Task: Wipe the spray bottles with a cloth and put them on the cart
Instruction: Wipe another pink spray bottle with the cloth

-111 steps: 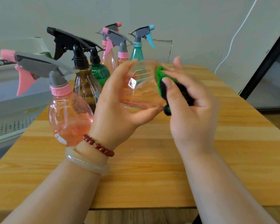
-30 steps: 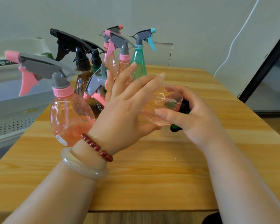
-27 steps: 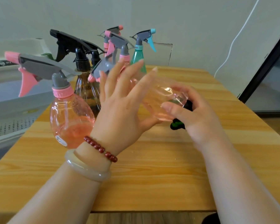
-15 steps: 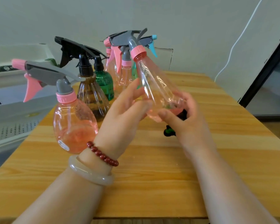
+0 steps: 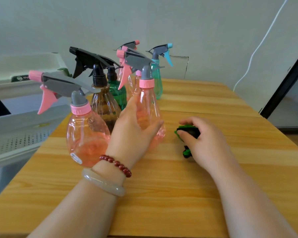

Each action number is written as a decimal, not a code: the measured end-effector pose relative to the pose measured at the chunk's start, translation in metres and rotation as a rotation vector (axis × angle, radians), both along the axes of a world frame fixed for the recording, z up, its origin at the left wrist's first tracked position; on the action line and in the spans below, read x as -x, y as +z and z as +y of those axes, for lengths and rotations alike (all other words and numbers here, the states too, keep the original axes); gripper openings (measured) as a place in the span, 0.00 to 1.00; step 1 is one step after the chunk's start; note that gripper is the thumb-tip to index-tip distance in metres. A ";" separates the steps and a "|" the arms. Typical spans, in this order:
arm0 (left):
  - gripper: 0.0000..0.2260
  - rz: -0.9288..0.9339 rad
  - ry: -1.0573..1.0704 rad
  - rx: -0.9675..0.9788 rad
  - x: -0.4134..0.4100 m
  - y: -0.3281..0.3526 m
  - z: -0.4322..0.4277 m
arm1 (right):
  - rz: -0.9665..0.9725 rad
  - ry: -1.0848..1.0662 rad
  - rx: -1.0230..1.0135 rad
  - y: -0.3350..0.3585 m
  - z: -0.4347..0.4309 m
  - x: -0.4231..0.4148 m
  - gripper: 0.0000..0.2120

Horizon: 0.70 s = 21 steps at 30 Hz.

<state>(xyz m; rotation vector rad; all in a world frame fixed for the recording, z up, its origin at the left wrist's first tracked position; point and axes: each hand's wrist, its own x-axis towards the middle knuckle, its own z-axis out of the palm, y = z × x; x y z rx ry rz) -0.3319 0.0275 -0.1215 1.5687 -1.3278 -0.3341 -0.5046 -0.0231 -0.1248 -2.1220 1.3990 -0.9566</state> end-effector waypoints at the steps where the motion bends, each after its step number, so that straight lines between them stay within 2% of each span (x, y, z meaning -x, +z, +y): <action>1: 0.37 -0.017 0.007 0.003 -0.001 -0.002 -0.001 | 0.037 -0.027 -0.002 -0.001 0.000 -0.002 0.11; 5: 0.35 -0.039 0.033 0.002 -0.002 -0.009 -0.006 | 0.376 -0.049 -0.228 -0.011 -0.001 -0.008 0.27; 9: 0.35 -0.036 0.091 -0.036 -0.003 -0.010 -0.009 | 0.483 -0.052 -0.285 -0.003 0.004 -0.008 0.33; 15: 0.38 -0.017 0.207 -0.120 -0.003 -0.009 -0.021 | 0.663 -0.141 -0.187 0.009 0.012 -0.009 0.31; 17: 0.34 0.017 0.235 -0.113 -0.002 -0.008 -0.027 | 0.657 -0.143 -0.161 0.008 0.012 -0.009 0.30; 21: 0.31 -0.041 0.294 -0.116 0.002 -0.005 -0.038 | 0.534 -0.083 -0.114 -0.002 0.008 -0.009 0.26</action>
